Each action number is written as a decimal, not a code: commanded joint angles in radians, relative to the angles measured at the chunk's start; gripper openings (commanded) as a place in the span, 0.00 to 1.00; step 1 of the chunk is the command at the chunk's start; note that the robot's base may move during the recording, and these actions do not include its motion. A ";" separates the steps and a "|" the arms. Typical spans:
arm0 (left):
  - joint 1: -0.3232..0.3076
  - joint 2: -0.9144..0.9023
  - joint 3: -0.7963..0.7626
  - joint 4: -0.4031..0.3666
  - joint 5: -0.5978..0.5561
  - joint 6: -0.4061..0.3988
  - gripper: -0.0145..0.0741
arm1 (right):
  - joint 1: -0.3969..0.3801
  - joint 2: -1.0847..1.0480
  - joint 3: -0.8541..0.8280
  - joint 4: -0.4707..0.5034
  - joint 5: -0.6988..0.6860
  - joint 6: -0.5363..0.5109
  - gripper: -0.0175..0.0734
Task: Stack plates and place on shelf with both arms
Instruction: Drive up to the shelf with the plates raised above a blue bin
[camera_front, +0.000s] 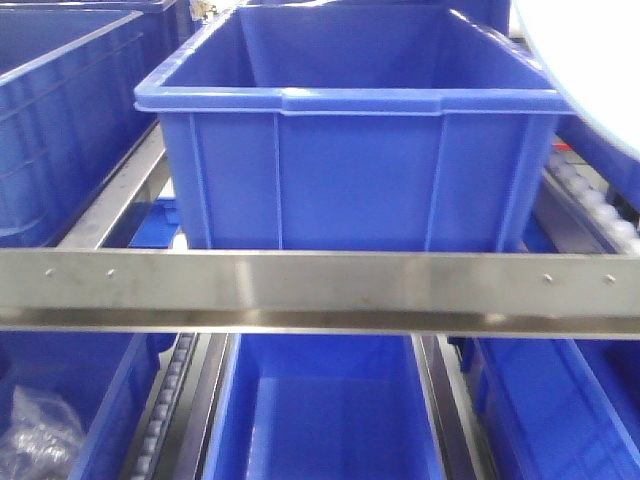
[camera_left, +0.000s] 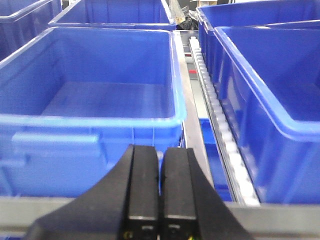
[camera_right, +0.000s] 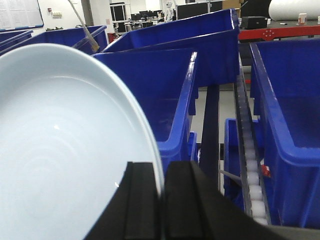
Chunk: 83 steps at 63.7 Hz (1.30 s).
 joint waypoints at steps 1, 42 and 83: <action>0.001 0.006 -0.030 -0.003 -0.081 -0.002 0.25 | -0.002 0.012 -0.032 0.010 -0.107 0.000 0.24; 0.001 0.006 -0.030 -0.003 -0.081 -0.002 0.25 | -0.002 0.012 -0.032 0.010 -0.107 0.000 0.24; 0.001 0.006 -0.030 -0.003 -0.081 -0.002 0.25 | -0.002 0.012 -0.032 0.010 -0.107 0.000 0.24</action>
